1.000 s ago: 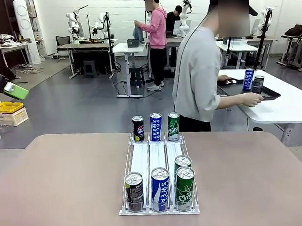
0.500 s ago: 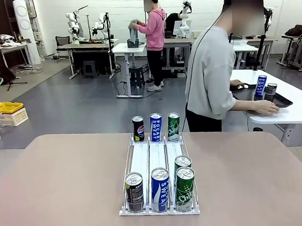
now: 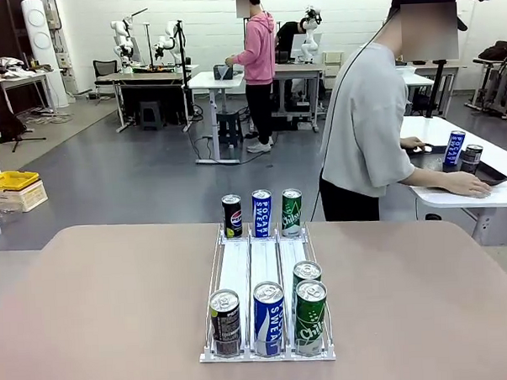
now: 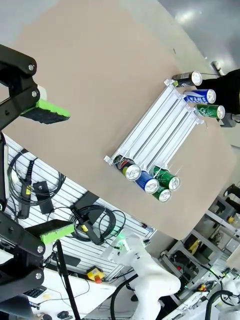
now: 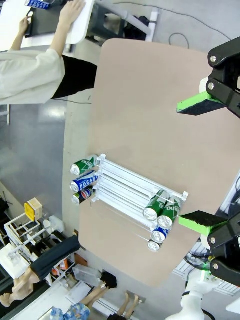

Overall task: Retrieve and hand over the desired beverage to the person.
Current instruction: Place the picked can on the Handle tray extended by the person.

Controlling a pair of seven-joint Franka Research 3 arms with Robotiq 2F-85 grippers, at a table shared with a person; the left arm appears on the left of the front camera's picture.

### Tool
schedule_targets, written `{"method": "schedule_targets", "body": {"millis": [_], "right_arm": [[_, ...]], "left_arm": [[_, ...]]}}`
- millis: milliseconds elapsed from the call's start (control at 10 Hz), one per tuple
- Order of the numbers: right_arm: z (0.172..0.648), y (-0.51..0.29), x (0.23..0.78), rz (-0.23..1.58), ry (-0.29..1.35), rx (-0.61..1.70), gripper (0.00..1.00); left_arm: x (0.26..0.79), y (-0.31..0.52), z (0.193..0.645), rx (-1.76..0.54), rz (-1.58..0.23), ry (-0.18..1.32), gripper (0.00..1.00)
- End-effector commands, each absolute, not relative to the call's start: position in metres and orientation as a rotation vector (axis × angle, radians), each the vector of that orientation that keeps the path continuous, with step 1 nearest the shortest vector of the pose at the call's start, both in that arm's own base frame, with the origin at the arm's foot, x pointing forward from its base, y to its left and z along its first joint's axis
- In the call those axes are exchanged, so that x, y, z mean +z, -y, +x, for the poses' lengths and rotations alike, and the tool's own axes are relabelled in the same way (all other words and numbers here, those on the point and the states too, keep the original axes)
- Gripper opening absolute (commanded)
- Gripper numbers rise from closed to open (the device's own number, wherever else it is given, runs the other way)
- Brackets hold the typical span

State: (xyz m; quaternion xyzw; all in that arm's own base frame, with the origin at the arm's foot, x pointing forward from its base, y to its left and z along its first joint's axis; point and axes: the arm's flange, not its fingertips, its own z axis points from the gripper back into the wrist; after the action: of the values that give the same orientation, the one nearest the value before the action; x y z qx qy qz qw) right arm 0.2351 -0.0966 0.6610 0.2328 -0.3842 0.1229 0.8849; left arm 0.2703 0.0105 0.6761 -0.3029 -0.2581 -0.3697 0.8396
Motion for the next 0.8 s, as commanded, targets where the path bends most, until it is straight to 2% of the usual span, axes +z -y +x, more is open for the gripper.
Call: {"method": "schedule_targets", "body": {"millis": [0,700], "right_arm": [[0.2371,0.0959,0.6606,0.515,0.803,0.276,1.0],[0.2371,0.0959,0.6606,0.515,0.803,0.276,1.0]], "left_arm": [[0.6768,-0.0094,0.2713,-0.788,-0.648,0.553,1.0],[0.6768,-0.0094,0.2713,-0.788,-0.648,0.553,1.0]]}}
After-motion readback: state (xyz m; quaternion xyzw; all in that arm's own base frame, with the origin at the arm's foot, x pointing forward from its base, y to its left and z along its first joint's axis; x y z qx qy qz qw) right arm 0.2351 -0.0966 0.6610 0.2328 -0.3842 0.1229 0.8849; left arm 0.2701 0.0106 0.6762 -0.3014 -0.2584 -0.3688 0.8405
